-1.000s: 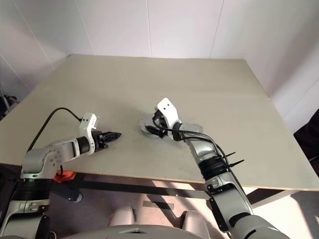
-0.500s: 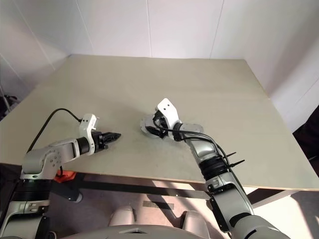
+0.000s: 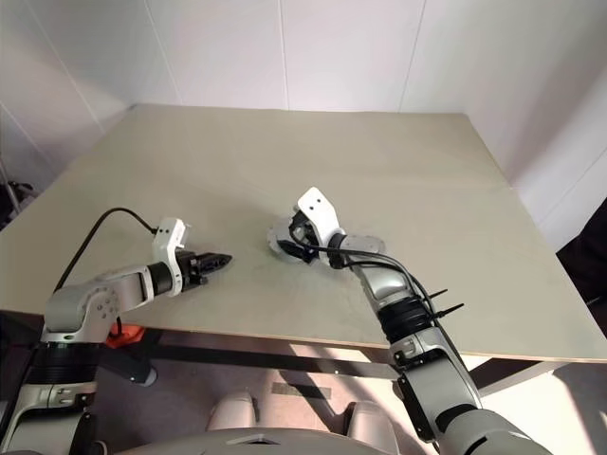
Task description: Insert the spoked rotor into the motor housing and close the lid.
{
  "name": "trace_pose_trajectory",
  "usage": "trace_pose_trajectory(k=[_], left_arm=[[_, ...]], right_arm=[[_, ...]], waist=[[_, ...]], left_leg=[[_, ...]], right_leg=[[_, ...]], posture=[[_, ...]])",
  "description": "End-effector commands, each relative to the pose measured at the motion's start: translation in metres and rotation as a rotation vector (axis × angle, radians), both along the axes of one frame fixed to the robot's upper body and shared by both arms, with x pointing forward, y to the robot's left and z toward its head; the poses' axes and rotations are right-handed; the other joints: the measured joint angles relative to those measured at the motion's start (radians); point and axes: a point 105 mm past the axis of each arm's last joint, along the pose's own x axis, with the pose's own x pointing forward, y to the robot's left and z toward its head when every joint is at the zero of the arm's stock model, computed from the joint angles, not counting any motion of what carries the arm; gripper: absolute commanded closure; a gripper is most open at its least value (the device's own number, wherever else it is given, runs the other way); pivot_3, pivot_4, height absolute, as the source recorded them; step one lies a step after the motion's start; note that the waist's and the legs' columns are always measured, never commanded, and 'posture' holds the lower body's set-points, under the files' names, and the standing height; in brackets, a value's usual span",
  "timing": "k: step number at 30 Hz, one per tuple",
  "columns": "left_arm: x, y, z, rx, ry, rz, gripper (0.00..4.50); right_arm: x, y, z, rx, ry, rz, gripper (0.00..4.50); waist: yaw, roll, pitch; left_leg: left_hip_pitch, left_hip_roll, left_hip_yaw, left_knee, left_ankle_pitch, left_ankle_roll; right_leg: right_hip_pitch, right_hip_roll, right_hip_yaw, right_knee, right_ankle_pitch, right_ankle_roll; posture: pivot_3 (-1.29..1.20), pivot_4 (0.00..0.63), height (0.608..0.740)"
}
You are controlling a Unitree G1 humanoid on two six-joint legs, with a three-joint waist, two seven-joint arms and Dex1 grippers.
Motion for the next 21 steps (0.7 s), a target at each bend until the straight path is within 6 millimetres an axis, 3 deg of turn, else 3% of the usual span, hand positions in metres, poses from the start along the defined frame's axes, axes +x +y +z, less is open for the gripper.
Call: trace_pose_trajectory(k=[1, 13, 21], left_arm=[[0.002, -0.001, 0.011, 0.005, -0.047, -0.003, 3.05], [0.007, -0.018, 0.015, -0.063, -0.044, 0.0, 3.05], [0.04, -0.07, 0.05, -0.369, -0.056, 0.047, 3.05]], right_arm=[[0.007, -0.006, 0.003, -0.032, -0.023, -0.033, 1.35], [0.001, -0.011, -0.005, -0.073, 0.046, -0.012, 1.35], [0.0, -0.017, -0.006, -0.099, 0.048, -0.013, 1.35]], waist=[[0.0, 0.0, 0.0], [0.003, 0.0, 0.0], [0.007, 0.0, 0.0]], left_leg=[[0.0, 0.0, 0.0, 0.0, 0.0, 0.0], [0.0, 0.0, 0.0, 0.0, 0.0, 0.0], [-0.001, -0.001, 0.0, 0.001, 0.0, 0.0]], right_leg=[[0.0, 0.0, 0.0, 0.0, 0.0, 0.0], [0.001, 0.0, 0.0, -0.001, 0.0, 0.0], [0.002, -0.001, 0.0, -0.001, 0.0, 0.0]], posture=[[0.0, 0.0, 0.74], [0.0, 0.0, 0.74], [0.0, 0.0, 0.74]])
